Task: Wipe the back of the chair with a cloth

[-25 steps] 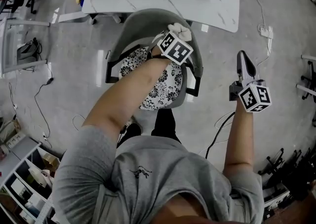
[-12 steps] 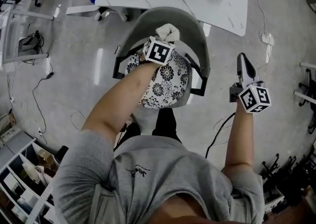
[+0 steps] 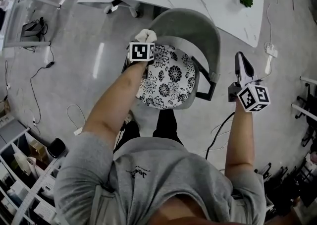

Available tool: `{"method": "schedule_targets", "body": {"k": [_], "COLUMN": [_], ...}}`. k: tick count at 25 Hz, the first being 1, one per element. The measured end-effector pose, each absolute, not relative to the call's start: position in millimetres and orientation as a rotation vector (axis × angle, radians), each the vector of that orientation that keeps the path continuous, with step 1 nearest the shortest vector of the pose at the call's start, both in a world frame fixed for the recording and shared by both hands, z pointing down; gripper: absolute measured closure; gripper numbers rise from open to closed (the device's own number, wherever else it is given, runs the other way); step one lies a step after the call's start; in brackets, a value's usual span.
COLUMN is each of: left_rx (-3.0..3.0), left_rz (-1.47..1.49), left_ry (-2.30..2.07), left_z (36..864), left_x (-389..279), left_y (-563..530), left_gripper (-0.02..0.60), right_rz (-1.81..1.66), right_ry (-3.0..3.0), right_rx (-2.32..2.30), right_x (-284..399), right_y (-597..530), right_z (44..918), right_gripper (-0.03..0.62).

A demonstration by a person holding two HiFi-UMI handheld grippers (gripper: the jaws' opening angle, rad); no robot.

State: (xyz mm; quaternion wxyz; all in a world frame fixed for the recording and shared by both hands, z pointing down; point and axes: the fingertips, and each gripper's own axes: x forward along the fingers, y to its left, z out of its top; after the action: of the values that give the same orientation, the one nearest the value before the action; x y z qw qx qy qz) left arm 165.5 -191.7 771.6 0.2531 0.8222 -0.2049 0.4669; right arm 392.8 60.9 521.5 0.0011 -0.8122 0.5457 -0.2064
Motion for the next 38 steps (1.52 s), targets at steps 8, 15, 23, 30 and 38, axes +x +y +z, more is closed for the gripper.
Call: {"method": "schedule_targets", "body": {"k": [8,15,23,30,38], "left_rx": [2.132,2.202,2.425,2.692,2.656], "left_rz": [1.231,1.293,1.437,1.615,1.443], "left_ry": [-0.614,-0.514,-0.205,0.206,0.414], "left_z": [787.9,791.6,783.5,780.9,763.1], "left_x": [187.8,244.3,339.0,375.1,364.9], "left_y": [-208.4,-182.9,-102.6,-5.0,47.0], "left_gripper": [0.437,0.437,0.437,0.437,0.437], "right_rz": [-0.680,-0.690,-0.666,-0.662,-0.670], "right_ry": [1.675,1.595,1.503,1.435,1.476], "right_rx": [-2.570,-2.594,-2.631,-2.648,-2.653], "right_x": [406.1,432.6,466.7,474.6,460.7], "right_y": [74.9,106.4,146.6,179.9,165.3], "right_z": [533.9,544.4,544.7,547.7,542.9], "right_gripper": [0.589,0.589,0.589,0.589,0.589]}}
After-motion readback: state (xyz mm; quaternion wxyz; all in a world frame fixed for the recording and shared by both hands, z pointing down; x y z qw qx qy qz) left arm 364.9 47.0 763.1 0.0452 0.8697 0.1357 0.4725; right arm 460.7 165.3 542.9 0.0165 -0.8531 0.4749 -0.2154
